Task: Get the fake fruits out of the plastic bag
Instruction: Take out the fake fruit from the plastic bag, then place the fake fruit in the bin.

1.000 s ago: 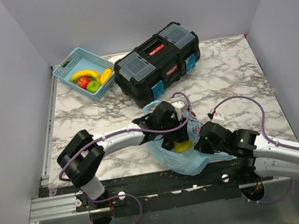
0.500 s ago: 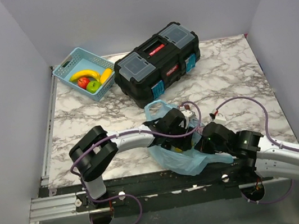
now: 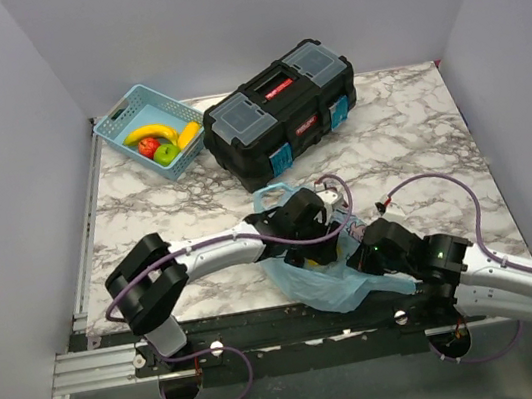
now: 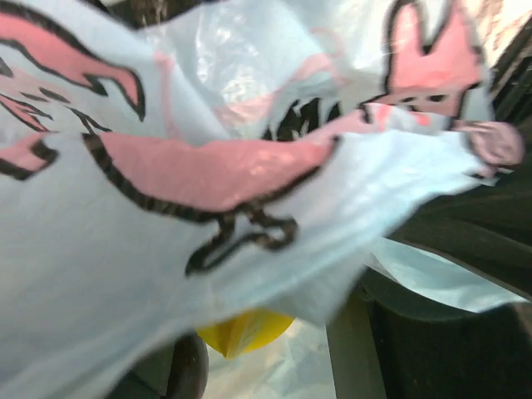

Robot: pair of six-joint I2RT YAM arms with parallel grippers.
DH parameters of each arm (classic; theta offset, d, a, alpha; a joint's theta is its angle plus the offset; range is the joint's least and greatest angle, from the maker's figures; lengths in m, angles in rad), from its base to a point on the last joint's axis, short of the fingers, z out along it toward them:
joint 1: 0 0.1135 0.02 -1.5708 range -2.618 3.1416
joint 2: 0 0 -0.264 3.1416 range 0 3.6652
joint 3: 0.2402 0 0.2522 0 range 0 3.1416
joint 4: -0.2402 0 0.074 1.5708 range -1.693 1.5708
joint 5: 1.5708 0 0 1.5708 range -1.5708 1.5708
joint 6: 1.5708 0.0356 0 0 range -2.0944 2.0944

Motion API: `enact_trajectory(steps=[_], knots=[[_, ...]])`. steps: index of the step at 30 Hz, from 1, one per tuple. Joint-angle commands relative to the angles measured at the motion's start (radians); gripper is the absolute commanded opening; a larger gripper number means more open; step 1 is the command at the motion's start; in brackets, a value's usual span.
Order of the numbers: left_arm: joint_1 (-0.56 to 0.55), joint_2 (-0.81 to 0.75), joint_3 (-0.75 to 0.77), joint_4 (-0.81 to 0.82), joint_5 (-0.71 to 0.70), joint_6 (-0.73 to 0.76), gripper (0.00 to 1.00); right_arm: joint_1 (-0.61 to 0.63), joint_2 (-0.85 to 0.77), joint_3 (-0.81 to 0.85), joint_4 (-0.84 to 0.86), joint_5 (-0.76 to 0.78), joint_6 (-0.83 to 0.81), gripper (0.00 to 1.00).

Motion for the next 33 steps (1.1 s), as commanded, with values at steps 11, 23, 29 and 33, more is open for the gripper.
enact_trajectory(steps=[11, 23, 29, 33], knots=[[0.002, -0.306, -0.036, -0.062, 0.005, 0.073, 0.21, 0.006, -0.032, -0.019, -0.023, 0.039, 0.040, 0.01], [0.031, -0.495, 0.023, -0.080, 0.110, 0.041, 0.19, 0.005, -0.054, -0.033, -0.056, 0.048, 0.065, 0.01], [0.154, -0.625, 0.087, -0.086, 0.124, -0.033, 0.17, 0.005, -0.090, -0.067, -0.034, 0.026, 0.078, 0.01], [0.278, -0.692, 0.110, -0.101, 0.076, -0.060, 0.13, 0.006, -0.106, -0.080, -0.020, 0.032, 0.076, 0.01]])
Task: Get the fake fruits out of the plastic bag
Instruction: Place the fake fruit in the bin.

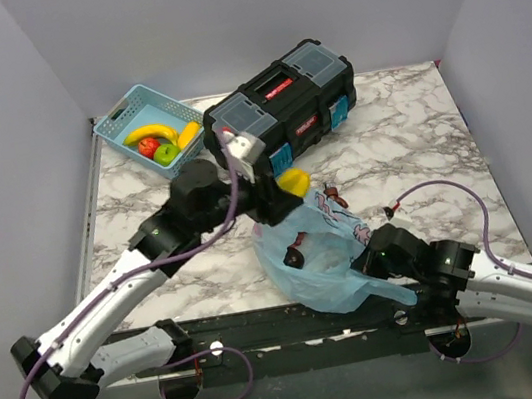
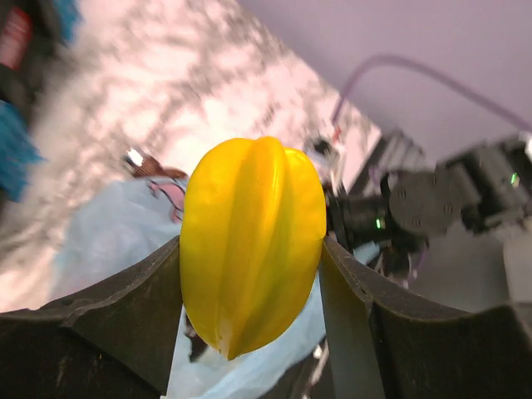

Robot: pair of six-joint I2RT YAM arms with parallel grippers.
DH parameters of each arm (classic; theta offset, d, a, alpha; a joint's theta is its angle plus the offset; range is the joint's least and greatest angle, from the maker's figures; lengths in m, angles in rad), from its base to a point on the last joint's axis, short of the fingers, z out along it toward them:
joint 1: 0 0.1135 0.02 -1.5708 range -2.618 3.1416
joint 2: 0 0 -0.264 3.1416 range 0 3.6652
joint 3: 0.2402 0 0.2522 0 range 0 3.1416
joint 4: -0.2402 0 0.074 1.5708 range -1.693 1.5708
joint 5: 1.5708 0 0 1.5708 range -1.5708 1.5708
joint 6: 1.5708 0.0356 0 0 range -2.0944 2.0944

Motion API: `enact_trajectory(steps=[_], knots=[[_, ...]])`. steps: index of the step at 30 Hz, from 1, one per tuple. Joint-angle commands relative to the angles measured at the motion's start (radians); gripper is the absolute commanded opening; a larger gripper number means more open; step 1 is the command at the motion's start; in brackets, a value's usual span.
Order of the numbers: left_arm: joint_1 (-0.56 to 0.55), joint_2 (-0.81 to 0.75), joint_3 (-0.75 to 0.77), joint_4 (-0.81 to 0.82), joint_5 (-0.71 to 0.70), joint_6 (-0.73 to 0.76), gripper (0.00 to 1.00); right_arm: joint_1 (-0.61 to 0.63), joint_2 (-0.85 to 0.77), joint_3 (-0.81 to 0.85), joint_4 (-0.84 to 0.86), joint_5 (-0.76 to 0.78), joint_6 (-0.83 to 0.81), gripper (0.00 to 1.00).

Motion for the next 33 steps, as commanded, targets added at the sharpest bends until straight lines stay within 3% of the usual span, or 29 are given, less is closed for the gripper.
enact_trajectory(steps=[1, 5, 11, 19, 25, 28, 33], knots=[[0.126, -0.087, 0.045, -0.007, -0.070, -0.048, 0.13, 0.005, -0.017, -0.014, -0.005, 0.023, 0.014, 0.01], [0.264, -0.109, 0.016, -0.042, -0.202, -0.114, 0.07, 0.006, -0.006, 0.003, -0.022, 0.033, 0.011, 0.01], [0.496, -0.095, -0.147, 0.027, -0.235, -0.346, 0.00, 0.005, -0.001, 0.002, -0.006, 0.021, 0.008, 0.01], [0.734, 0.133, -0.206, 0.104, -0.056, -0.624, 0.00, 0.005, -0.058, -0.015, -0.037, 0.023, 0.012, 0.01], [0.821, 0.335, -0.104, 0.133, -0.055, -0.758, 0.00, 0.006, -0.097, 0.009, -0.080, 0.052, 0.005, 0.01], [0.836, 0.440, -0.008, 0.180, -0.087, -0.739, 0.00, 0.005, -0.088, 0.035, -0.101, 0.062, -0.002, 0.01], [0.927, 0.669, 0.237, 0.229, 0.074, -0.755, 0.00, 0.006, -0.061, 0.061, -0.110, 0.051, -0.003, 0.01]])
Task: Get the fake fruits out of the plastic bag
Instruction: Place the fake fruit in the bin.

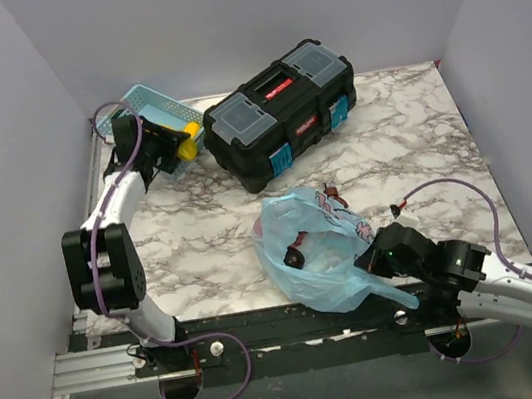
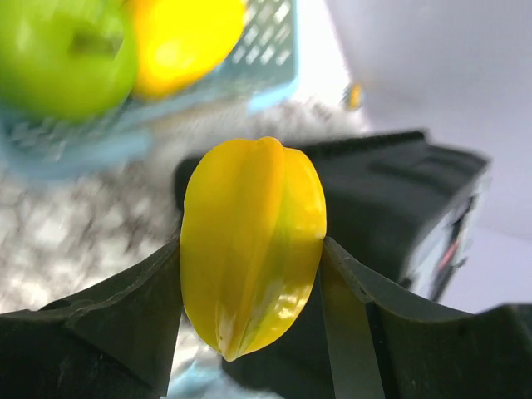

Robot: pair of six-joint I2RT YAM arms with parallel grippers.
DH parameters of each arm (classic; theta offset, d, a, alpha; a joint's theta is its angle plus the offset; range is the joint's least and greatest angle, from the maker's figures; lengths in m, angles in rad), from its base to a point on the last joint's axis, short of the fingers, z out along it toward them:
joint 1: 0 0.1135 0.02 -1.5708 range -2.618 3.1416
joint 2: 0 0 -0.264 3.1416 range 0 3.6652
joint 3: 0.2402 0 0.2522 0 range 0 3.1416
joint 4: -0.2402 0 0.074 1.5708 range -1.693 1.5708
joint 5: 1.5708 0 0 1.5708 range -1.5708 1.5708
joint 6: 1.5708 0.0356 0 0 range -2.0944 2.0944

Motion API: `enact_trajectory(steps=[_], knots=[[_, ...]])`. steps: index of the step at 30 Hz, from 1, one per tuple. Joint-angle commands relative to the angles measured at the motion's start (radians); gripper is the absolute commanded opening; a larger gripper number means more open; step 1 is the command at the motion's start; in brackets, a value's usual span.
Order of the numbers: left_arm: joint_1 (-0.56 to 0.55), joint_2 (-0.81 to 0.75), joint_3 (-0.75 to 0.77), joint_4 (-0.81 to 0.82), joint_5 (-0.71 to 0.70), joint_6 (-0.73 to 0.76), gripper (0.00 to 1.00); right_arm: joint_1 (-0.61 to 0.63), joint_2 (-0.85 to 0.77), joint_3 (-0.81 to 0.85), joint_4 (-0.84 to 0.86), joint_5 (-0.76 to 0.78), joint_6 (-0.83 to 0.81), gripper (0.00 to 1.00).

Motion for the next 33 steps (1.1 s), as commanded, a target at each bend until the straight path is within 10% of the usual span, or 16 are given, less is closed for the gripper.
enact_trajectory(steps=[1, 5, 16, 26, 33], knots=[[0.084, 0.186, 0.198, 0.176, 0.174, -0.060, 0.02, 0.006, 0.020, 0.042, -0.033, 0.028, 0.000, 0.01], [0.121, 0.385, 0.318, 0.435, 0.332, -0.185, 0.23, 0.006, 0.060, 0.077, -0.036, 0.019, -0.006, 0.01], [0.154, 0.358, 0.442, 0.216, 0.244, 0.031, 0.67, 0.005, 0.037, 0.099, -0.077, 0.023, 0.011, 0.01], [0.177, 0.282, 0.571, -0.004, 0.178, 0.087, 0.82, 0.006, 0.049, 0.085, -0.043, 0.012, 0.000, 0.01], [0.119, 0.017, 0.163, 0.231, 0.240, -0.023, 0.77, 0.006, 0.056, 0.057, -0.003, 0.008, -0.007, 0.01]])
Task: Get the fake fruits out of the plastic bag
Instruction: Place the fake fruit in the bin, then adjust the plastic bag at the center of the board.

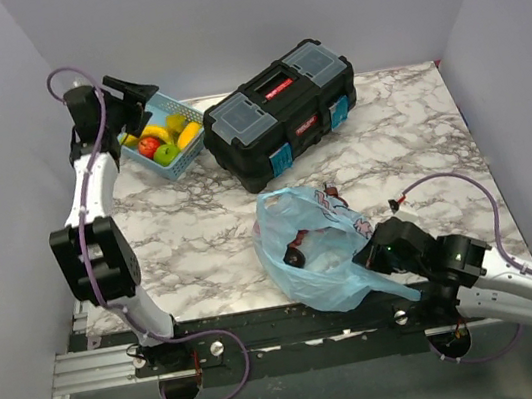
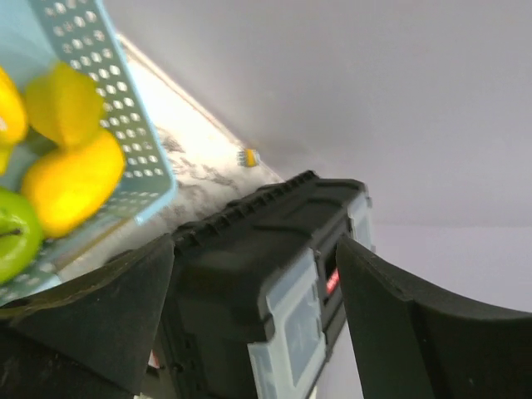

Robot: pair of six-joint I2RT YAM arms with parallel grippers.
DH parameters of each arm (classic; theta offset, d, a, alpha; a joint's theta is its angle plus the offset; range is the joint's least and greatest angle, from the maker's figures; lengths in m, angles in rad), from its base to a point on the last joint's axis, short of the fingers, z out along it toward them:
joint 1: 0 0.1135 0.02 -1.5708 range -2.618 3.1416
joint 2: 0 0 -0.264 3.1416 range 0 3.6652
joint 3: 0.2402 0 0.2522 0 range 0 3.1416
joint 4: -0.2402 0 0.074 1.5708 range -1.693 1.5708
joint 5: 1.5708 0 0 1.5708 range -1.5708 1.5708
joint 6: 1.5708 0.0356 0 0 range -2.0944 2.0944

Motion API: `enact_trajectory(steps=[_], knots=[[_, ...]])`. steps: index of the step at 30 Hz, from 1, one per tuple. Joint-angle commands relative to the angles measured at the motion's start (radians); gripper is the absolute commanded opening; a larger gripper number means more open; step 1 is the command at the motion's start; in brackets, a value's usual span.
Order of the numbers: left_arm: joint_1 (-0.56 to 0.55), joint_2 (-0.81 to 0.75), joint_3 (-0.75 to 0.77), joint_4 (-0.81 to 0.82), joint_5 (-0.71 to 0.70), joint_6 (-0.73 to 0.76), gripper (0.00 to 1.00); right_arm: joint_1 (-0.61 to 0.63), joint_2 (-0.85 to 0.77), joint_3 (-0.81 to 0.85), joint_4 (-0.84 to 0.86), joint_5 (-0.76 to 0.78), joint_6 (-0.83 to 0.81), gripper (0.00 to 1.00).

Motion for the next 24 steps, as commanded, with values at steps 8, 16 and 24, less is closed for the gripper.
enact_trajectory(steps=[8, 16, 24], knots=[[-0.238, -0.475, -0.513, 0.199, 0.115, 0.024, 0.76, 0.006, 0.035, -0.030, 0.085, -0.012, -0.028, 0.01], [-0.590, -0.721, -0.503, -0.013, 0.057, 0.498, 0.73, 0.006, 0.018, -0.036, 0.088, 0.005, -0.033, 0.01], [-1.078, -0.716, -0.623, -0.072, -0.090, 0.721, 0.69, 0.005, 0.031, -0.043, 0.097, 0.005, -0.031, 0.01]])
